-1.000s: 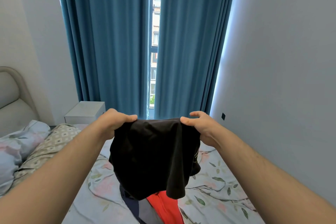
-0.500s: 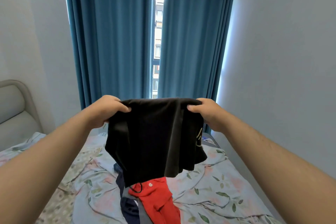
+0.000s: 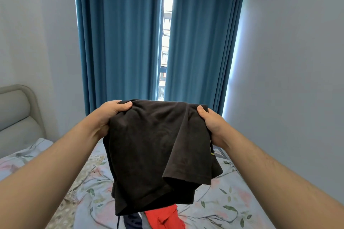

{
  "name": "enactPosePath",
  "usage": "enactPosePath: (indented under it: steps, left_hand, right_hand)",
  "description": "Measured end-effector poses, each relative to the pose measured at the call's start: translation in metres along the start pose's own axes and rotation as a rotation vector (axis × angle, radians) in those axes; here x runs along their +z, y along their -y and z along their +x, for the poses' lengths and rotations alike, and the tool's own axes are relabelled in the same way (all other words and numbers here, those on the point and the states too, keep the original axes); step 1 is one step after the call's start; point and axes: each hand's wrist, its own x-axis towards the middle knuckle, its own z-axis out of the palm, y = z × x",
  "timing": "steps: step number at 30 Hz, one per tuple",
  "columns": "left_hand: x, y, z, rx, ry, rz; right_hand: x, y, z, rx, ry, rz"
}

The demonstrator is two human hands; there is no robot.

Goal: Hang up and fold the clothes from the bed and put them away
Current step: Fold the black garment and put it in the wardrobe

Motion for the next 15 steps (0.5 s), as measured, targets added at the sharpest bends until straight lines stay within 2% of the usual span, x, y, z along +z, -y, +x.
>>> enactPosePath:
  steps: [4,8,13,15]
  left_hand:
    - [0.011,-0.016,-0.006,0.107,0.028,0.001]
    - [0.016,-0.026,-0.005,0.204,-0.035,0.009]
    - [0.015,-0.021,0.003,0.206,-0.121,-0.104]
    - [0.019,-0.020,0.005,0.192,-0.125,-0.129]
  right_hand:
    - [-0.010,-0.012,0.004,0.028,0.067,0.119]
    - [-0.012,-0.014,0.005,-0.046,0.084,0.073]
    - [-0.001,-0.012,-0.006,-0.101,0.146,0.206]
    - [0.006,-0.027,-0.016,-0.058,0.178,0.224]
